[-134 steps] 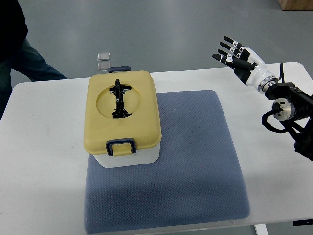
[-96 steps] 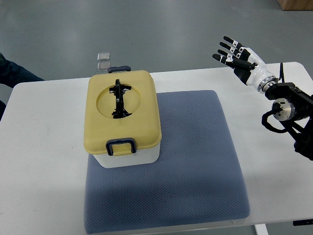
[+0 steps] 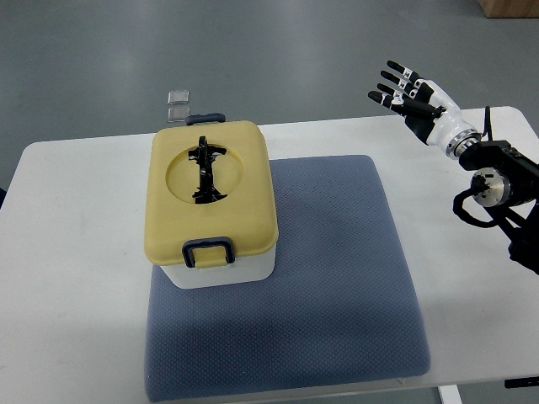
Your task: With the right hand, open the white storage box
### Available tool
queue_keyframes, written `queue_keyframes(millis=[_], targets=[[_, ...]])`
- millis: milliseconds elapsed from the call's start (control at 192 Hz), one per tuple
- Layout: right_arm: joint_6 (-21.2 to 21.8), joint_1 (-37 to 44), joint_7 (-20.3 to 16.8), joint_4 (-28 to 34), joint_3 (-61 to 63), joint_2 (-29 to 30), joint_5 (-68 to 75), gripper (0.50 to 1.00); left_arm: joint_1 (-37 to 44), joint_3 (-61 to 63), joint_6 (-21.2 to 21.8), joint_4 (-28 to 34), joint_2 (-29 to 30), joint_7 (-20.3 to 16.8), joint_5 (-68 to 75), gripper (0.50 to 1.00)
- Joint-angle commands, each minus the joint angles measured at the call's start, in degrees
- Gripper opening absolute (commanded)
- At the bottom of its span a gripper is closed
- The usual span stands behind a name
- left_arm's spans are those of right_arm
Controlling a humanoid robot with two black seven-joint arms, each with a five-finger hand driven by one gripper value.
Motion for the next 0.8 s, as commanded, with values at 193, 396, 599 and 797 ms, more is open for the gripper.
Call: queue_keyframes(millis=[193,396,599,797], targets=[[0.0,0.09,0.17,0.0,0.3,-0.09,0.0,0.93,0.08,0.14,-0.02,0.09,0.0,0.0,0.02,1.0],[-0.35,0.35,0.09,0.0,0.47,-0.35,0.0,0.93,0.08,0.05,-0.02,0.0,0.0,0.0,0.02,1.0],[-0.26,1.49,0.17,-0.09,0.56,-1.93,0.09,0.93,0.08,0.05,-0.02,0.09,0.0,0.0,0.02,1.0],[-0.26,2.9,0.26,-0.09,0.47,-3.43,0.09,0.93,-0.01,0.05,-0.02,0.0,0.0,0.0,0.02,1.0]])
